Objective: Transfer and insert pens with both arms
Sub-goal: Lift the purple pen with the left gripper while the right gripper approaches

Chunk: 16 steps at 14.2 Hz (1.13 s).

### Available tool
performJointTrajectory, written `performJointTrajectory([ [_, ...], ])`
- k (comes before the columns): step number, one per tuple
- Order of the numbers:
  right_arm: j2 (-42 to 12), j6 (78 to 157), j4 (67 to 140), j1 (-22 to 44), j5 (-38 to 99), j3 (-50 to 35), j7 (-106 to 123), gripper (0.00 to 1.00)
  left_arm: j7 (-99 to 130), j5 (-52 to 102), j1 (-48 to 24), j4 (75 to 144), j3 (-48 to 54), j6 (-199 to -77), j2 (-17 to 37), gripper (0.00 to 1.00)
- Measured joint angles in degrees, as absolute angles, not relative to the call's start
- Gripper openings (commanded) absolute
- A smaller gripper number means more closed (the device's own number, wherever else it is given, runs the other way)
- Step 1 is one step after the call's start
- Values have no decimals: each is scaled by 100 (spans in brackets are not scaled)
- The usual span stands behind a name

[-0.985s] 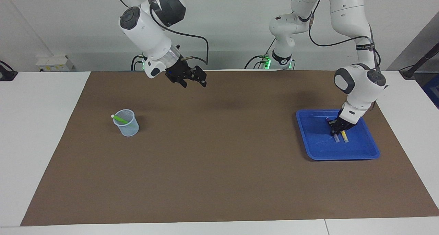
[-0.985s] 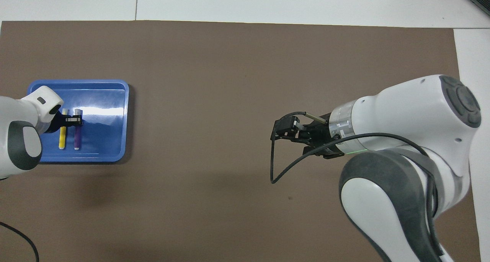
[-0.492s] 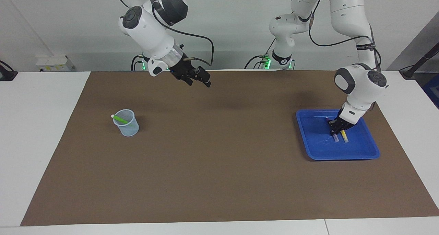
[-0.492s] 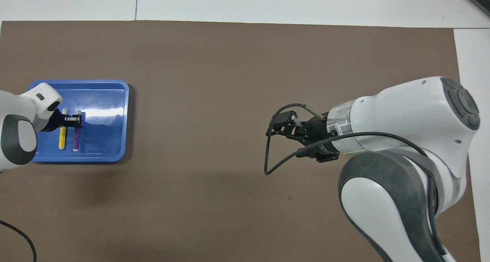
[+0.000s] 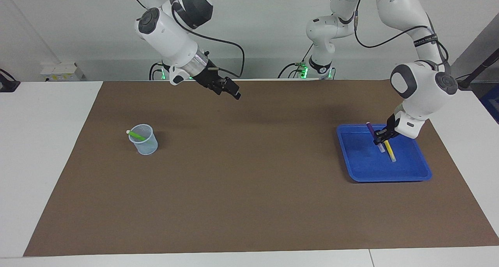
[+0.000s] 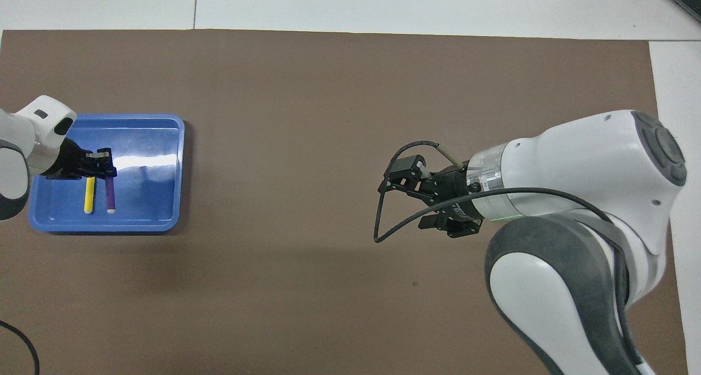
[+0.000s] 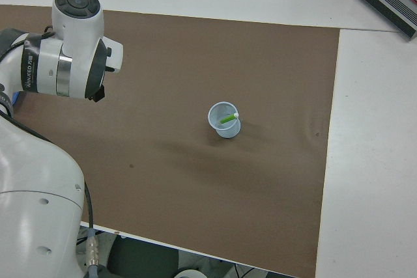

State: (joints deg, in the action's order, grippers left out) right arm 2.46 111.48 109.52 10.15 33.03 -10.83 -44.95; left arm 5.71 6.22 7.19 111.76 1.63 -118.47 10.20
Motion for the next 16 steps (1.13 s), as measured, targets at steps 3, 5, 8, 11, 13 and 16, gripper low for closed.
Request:
performJointTrajectory([
  [3,246,11148,10952,1022,3304,-1094,-4515,100,1495,1026,557,11169,186,-11411,617,0],
  [5,246,11148,10952,1022,3304,-1094,-4519,100,2151,1315,467,11167,196,-11151,383,0],
  [8,246,11148,10952,1022,3304,-1094,-4522,100,3284,1691,286,11172,210,-10917,67,0],
  [11,246,11148,10952,1022,3304,-1094,-4522,100,4625,1940,-42,11215,222,-10888,-190,0],
  [13,246,11148,10952,1022,3304,-1094,-4522,100,5488,2106,-255,11269,223,-10888,-339,0],
  [16,246,11148,10952,1022,3304,-1094,-4522,100,6439,2364,-497,11470,230,-10889,-636,0],
])
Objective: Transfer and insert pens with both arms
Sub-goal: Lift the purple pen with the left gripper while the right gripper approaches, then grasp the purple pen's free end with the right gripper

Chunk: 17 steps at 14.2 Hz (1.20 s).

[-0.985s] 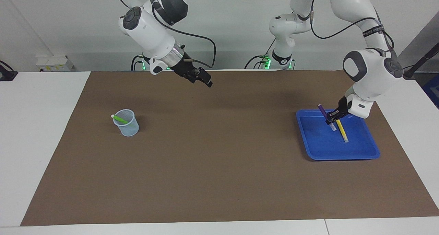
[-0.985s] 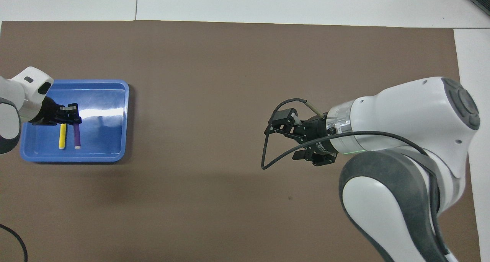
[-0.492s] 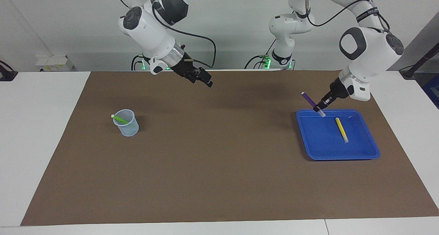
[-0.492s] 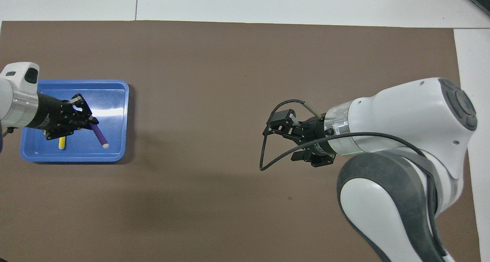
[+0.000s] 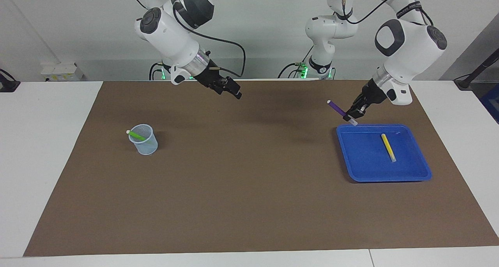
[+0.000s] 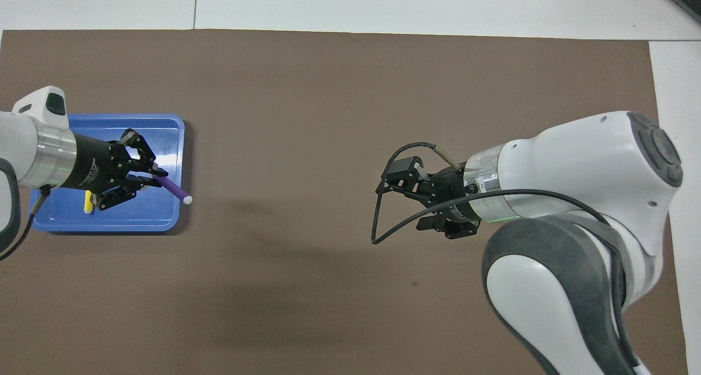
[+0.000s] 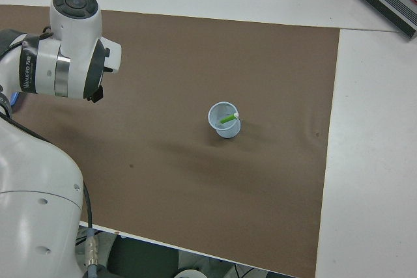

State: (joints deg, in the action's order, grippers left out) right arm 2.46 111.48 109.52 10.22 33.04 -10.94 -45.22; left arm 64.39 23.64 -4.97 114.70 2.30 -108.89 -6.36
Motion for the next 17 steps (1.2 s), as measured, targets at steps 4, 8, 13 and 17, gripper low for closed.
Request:
performJointTrajectory([
  [4,246,11148,10952,1022,3304,-1094,-4522,100,7601,2611,-885,11901,232,-10904,-1158,0],
  [8,246,11566,10949,1115,3798,-1095,-4534,100,8678,2847,-1215,12302,235,-11341,-1486,0],
  [13,247,12443,10941,1784,4059,-1117,-5120,100,9683,2939,-1728,12977,246,-11992,-2020,0],
  [17,233,13337,10957,2362,4153,-1124,-5614,99,10016,3078,-1772,13018,244,-12065,-2119,0],
])
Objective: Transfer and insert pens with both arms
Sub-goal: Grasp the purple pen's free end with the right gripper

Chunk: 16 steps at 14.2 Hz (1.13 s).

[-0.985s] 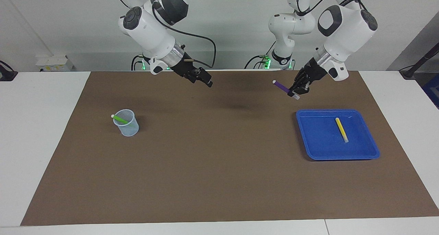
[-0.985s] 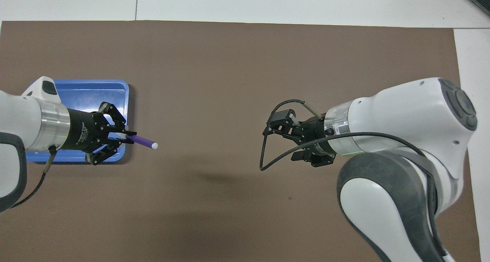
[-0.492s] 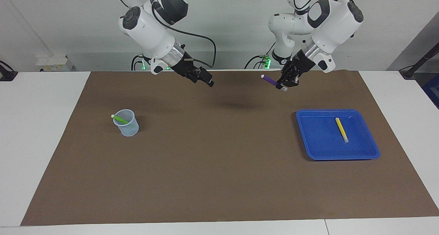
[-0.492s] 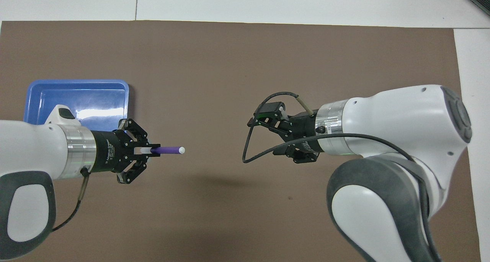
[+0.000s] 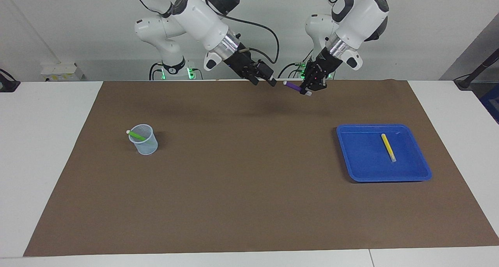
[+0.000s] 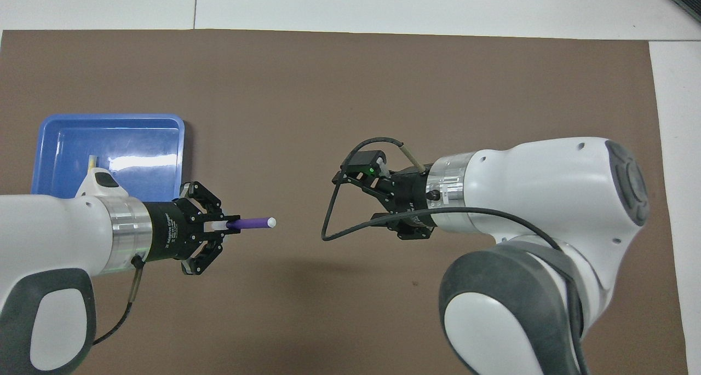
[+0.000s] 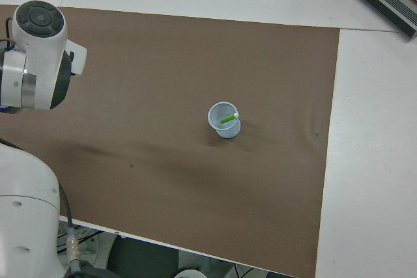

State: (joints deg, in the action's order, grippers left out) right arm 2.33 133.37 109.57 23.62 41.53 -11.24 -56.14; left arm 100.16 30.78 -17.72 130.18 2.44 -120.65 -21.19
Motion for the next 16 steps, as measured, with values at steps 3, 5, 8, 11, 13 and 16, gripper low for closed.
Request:
performJointTrajectory([
  [3,82,14147,10987,2899,4153,-1130,-5987,99,10032,3157,-1782,13022,246,-12093,-2120,0],
  [5,-39,14401,10999,3122,4153,-1134,-6053,97,10038,3168,-1815,13035,247,-12102,-2126,0],
  [8,-82,14422,11062,3136,4153,-1119,-6053,83,10049,3176,-1865,13091,247,-12146,-2161,0],
  [11,-81,14422,11153,3143,4153,-1114,-6039,74,10054,3191,-1868,13130,247,-12156,-2201,0],
  [13,-81,14422,11209,3210,4153,-1119,-6032,72,10055,3206,-1868,13133,247,-12158,-2208,0],
  [16,-81,14423,11242,3281,4153,-1123,-6032,61,10055,3220,-1868,13140,247,-12158,-2223,0],
])
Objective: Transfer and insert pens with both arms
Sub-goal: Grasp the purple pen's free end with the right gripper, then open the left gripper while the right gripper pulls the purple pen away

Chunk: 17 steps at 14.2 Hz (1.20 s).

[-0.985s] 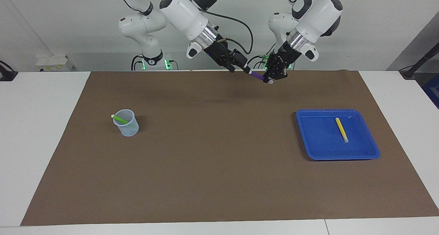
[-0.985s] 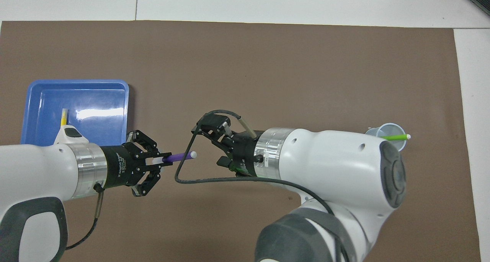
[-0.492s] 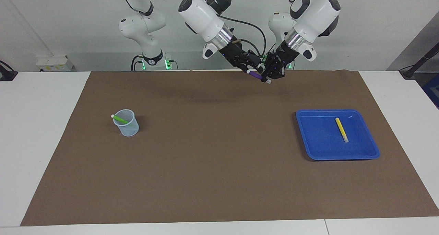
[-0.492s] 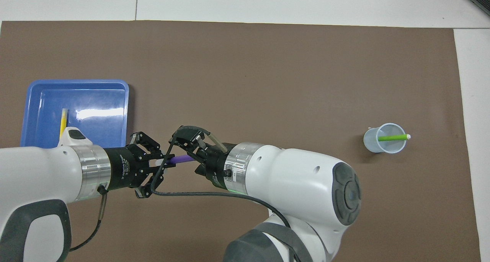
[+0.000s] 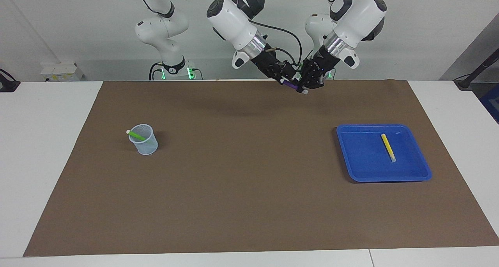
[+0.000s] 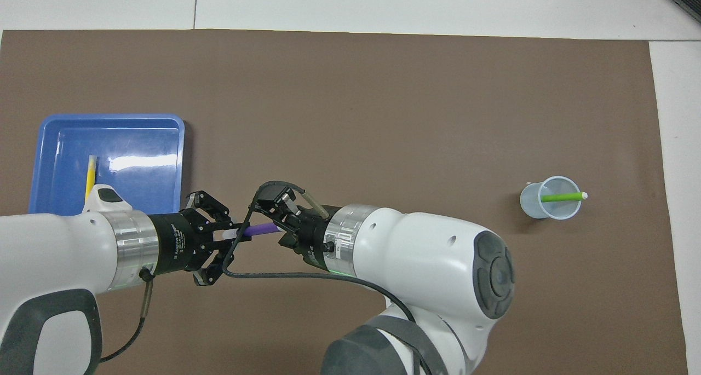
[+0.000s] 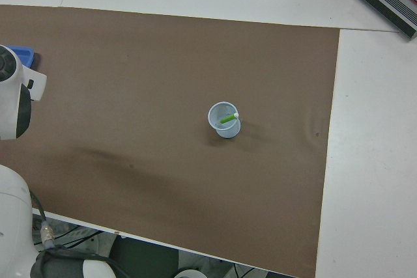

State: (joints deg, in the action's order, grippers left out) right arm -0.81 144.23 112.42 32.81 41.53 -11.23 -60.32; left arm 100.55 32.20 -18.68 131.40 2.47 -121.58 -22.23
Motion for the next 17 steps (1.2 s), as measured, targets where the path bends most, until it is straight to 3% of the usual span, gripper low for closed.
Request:
performJointTrajectory([
  [3,-81,14423,11244,3281,4153,-1121,-6032,32,10056,3224,-1869,13146,247,-12158,-2237,0],
  [5,-81,14423,11245,3282,4154,-1121,-6032,23,10056,3227,-1869,13149,247,-12158,-2241,0],
  [6,-81,14423,11247,3282,4153,-1121,-6032,9,10056,3227,-1869,13151,247,-12158,-2241,0],
  [7,-81,14423,11248,3281,4153,-1121,-6032,3,10056,3228,-1869,13153,247,-12158,-2241,0],
  [14,-79,14440,11251,3279,4154,-1120,-6033,2,10056,3231,-1888,13167,247,-12161,-2241,0],
  [15,-79,14440,11251,3279,4153,-1120,-6033,2,10056,3231,-1888,13167,247,-12162,-2241,9],
  [16,-79,14440,11251,3279,4153,-1120,-6033,2,10056,3231,-1888,13167,247,-12162,-2241,24],
  [17,-79,14440,11250,3277,4154,-1120,-6033,2,10053,3231,-1889,13167,247,-12166,-2241,29],
])
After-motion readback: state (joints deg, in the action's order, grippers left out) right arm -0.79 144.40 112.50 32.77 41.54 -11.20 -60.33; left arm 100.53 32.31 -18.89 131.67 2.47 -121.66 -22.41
